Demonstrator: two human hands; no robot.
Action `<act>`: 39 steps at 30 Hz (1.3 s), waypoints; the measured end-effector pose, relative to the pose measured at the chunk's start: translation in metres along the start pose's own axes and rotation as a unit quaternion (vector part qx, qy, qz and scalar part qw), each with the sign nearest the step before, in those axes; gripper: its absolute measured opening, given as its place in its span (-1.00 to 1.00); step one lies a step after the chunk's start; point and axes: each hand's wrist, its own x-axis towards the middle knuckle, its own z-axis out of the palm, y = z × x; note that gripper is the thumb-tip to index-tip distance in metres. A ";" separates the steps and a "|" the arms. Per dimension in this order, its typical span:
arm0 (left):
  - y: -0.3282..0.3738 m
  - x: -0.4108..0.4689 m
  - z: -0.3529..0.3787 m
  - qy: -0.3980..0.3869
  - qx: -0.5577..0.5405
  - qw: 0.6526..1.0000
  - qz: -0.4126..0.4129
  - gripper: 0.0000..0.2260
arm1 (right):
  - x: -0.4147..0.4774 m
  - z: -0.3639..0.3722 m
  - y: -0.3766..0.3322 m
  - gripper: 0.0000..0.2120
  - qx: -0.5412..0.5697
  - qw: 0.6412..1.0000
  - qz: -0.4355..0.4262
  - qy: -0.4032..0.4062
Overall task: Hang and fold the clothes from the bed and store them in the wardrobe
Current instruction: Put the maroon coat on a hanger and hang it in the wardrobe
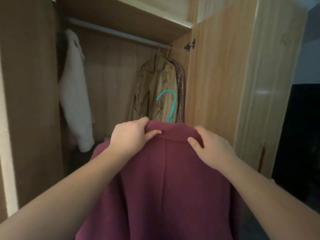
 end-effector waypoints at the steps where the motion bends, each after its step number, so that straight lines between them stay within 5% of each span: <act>1: -0.009 0.003 0.006 0.001 0.006 1.000 -0.007 -0.44 | 0.010 0.009 -0.001 -0.61 0.025 1.000 -0.004 -0.017; 8: -0.067 0.035 0.056 0.043 0.073 0.996 -0.012 -0.40 | 0.087 0.076 0.016 -0.63 0.122 0.989 -0.013 -0.086; 13: -0.105 0.088 0.089 0.012 0.080 0.995 -0.052 -0.32 | 0.137 0.136 0.027 -0.74 0.037 0.996 -0.047 0.069; 17: -0.133 0.130 0.111 -0.018 0.125 0.992 -0.001 -0.34 | 0.192 0.167 0.035 -0.72 0.037 0.986 -0.059 0.150; 23: -0.156 0.159 0.167 0.076 0.178 0.980 0.052 -0.64 | 0.267 0.210 0.061 -0.72 0.051 0.976 -0.062 0.201; 29: -0.192 0.224 0.230 0.030 0.135 0.990 -0.016 -0.65 | 0.351 0.243 0.084 -0.71 0.011 0.969 -0.091 0.228; 39: -0.268 0.356 0.311 0.114 0.157 0.980 0.050 -0.67 | 0.497 0.270 0.107 -0.67 -0.151 0.945 -0.083 0.278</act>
